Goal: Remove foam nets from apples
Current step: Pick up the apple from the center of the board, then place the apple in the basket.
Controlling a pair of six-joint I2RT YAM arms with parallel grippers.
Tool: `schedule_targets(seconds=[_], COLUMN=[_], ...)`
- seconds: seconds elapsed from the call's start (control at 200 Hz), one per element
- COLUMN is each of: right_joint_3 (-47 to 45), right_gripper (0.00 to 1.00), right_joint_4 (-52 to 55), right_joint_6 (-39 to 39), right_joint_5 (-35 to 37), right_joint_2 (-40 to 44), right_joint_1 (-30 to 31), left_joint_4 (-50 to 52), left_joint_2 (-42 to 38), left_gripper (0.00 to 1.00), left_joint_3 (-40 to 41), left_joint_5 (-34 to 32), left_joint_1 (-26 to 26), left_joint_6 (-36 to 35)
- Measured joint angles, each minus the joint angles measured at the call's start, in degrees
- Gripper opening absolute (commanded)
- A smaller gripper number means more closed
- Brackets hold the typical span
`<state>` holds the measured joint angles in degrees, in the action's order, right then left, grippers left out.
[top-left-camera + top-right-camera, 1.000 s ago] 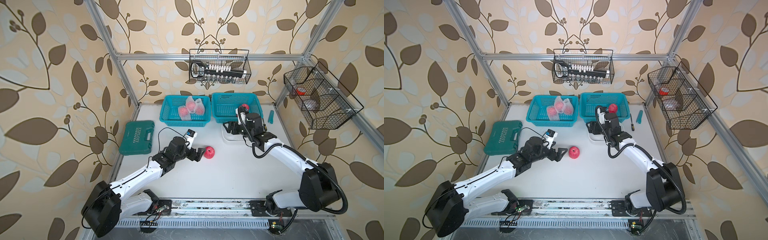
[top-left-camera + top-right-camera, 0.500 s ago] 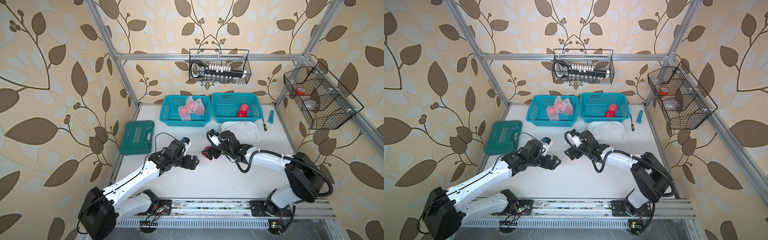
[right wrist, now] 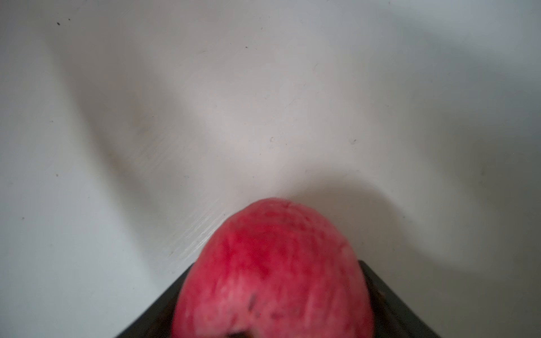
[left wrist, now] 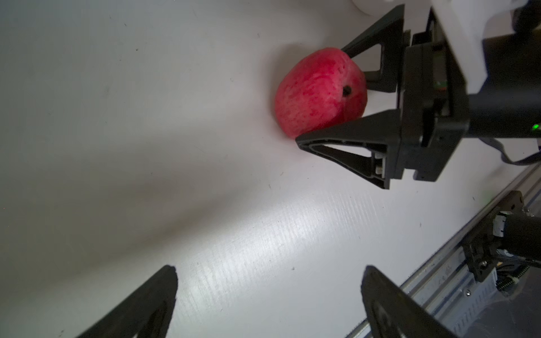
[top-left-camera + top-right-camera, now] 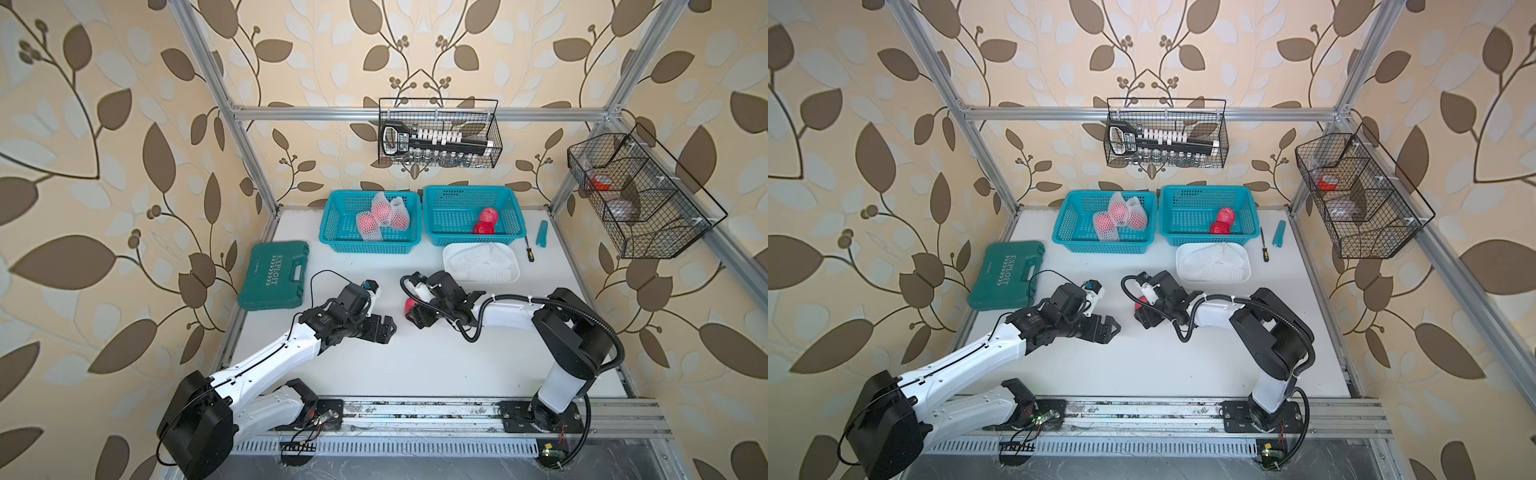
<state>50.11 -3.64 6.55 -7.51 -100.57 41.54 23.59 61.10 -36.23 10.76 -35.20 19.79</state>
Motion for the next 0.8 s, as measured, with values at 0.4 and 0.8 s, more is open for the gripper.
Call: schedule_targets(seconds=[0.4, 0.8], right_joint_3=[4.5, 30.9], right_gripper=[0.48, 0.47], right_joint_4=[-0.7, 2.3], right_joint_6=[2.1, 7.4], right_joint_5=[-1.6, 0.4], right_joint_2=[1.4, -1.5], right_joint_1=[-2.3, -28.1], left_joint_4=[-7.3, -22.3], left_joint_2=[-0.7, 15.8], left_gripper=[0.99, 0.99], left_joint_3=[0.0, -18.6], left_joint_5=[-9.5, -14.8], left_joint_1=[0.0, 0.0], left_joint_6=[-4.0, -13.1])
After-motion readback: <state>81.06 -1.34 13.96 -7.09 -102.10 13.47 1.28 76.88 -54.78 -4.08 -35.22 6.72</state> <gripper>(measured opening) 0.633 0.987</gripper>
